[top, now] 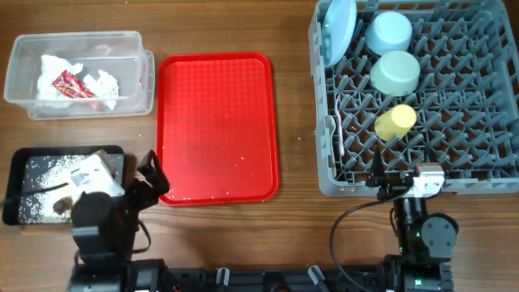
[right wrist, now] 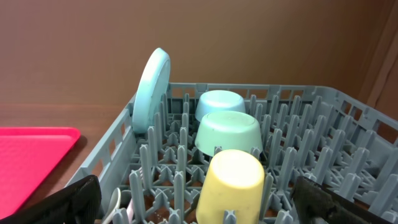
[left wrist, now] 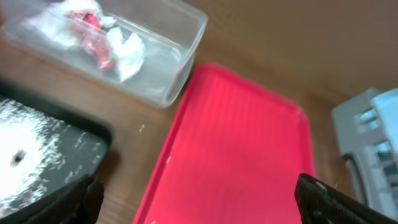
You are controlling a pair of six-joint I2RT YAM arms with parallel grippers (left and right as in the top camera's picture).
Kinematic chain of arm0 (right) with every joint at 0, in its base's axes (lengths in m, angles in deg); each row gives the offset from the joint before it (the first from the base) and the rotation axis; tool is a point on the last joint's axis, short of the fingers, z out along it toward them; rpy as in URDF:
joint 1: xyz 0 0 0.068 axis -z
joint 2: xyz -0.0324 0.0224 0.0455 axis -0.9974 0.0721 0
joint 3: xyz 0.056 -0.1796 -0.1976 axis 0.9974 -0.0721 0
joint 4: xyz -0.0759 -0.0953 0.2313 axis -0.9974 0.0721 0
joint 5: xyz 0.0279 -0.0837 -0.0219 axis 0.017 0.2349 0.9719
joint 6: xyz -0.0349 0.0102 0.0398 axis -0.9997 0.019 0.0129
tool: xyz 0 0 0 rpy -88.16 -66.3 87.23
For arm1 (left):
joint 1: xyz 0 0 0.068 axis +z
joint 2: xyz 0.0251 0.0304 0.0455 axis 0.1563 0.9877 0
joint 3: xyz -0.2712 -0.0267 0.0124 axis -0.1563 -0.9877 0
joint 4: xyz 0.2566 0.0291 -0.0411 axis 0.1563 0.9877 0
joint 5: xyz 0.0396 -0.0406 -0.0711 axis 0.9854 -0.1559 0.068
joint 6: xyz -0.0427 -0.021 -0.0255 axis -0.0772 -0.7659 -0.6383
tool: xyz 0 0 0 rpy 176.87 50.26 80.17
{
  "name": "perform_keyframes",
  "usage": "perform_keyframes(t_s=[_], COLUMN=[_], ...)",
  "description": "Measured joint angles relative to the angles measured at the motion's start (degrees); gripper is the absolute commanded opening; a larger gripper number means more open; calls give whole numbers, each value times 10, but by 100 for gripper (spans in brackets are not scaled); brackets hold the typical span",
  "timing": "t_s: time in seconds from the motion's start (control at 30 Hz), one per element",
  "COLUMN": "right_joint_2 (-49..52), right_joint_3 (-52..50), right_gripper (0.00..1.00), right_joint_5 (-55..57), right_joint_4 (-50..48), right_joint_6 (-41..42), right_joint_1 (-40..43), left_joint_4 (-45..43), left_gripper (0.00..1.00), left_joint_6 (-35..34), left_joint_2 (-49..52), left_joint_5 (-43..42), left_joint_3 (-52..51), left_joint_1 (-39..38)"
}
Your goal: Sort waste into correct bins and load items into the dishwasher rack
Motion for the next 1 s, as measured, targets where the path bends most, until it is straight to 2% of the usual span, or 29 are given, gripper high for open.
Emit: perform_keyframes(t_s=[0.17, 0.33, 0.5, 0.63, 0.9, 1.0], right_joint_2=[0, 0, 0, 0, 0, 0], right_joint_3=[0, 0, 0, 0, 0, 0], right_gripper=[100, 100, 100, 100, 100, 100], right_joint_5=[0, 0, 0, 0, 0, 0], right_joint_4=[0, 0, 0, 0, 0, 0], right_joint_6=[0, 0, 0, 0, 0, 0], right_joint_1=[0, 0, 0, 0, 0, 0], left_joint_4=[-169, -273, -294, -317, -330, -330], left_gripper=[100, 100, 100, 100, 100, 100], left_joint_6=[3, 3, 3, 6, 103, 120], left_joint_2=[-72, -130, -192, -205, -205, -205], left_joint_5=[-26, -41, -45, -48, -58, -58], left_joint_3=[-142, -232, -273, -293, -314, -314], left_joint_1=[-5, -5, -5, -7, -43, -43])
